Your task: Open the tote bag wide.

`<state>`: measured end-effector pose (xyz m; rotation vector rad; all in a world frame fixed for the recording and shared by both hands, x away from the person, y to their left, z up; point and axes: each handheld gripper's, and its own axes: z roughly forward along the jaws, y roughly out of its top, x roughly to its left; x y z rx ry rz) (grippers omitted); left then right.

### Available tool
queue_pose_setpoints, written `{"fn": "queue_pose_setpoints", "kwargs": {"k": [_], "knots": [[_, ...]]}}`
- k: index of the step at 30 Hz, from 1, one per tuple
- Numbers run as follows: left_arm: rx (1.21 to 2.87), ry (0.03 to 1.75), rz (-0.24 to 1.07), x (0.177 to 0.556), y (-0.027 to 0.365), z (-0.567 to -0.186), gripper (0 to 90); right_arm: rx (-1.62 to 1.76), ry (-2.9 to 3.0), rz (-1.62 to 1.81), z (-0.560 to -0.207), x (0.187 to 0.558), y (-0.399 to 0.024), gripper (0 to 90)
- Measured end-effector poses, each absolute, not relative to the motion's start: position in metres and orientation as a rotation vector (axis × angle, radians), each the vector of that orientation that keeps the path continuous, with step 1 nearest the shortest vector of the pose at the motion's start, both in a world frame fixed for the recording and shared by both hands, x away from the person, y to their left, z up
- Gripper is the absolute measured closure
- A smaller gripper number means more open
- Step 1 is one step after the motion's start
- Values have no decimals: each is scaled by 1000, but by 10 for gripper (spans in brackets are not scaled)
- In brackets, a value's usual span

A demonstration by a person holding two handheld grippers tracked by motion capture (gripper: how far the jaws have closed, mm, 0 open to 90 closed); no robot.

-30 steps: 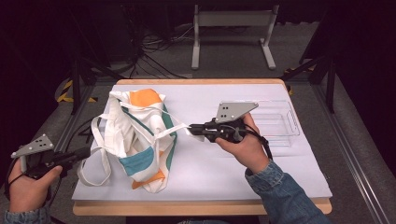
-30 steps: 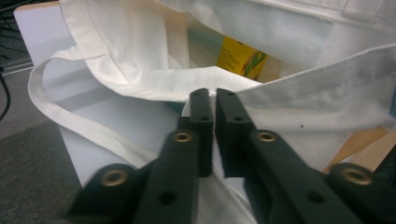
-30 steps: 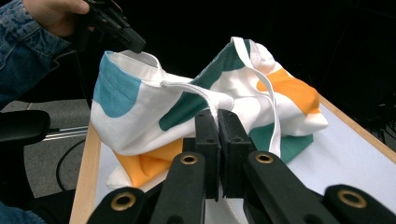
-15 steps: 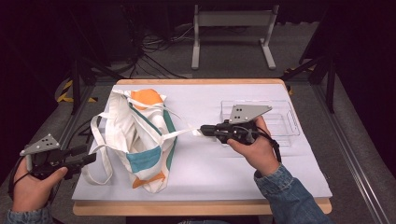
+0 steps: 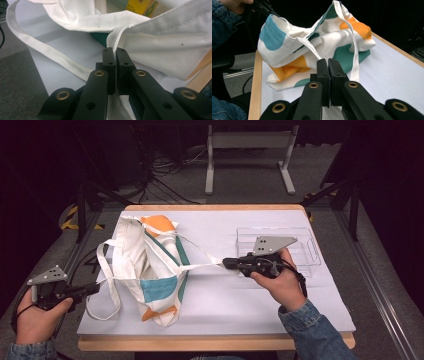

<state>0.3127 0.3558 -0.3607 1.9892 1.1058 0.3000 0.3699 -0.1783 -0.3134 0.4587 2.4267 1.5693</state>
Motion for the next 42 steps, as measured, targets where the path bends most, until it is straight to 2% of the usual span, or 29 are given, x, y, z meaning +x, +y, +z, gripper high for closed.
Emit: {"fn": "queue_pose_setpoints", "kwargs": {"k": [11,21,31,34,40,42], "knots": [[1981,1062,350,309,355,-352,875,528,2432,1522,-322,356,-207,886],[1974,996,337,305,346,-346,875,625,2483,1489,-338,346,-226,885],[1964,930,376,302,338,-339,875,666,2556,1449,-350,354,-213,878],[1961,921,368,302,337,-339,875,644,2563,1462,-347,356,-205,840],[1954,888,345,302,333,-339,875,587,2515,1545,-332,362,-183,653],[1956,885,348,302,331,-338,875,562,2498,1570,-324,366,-172,623]]}}
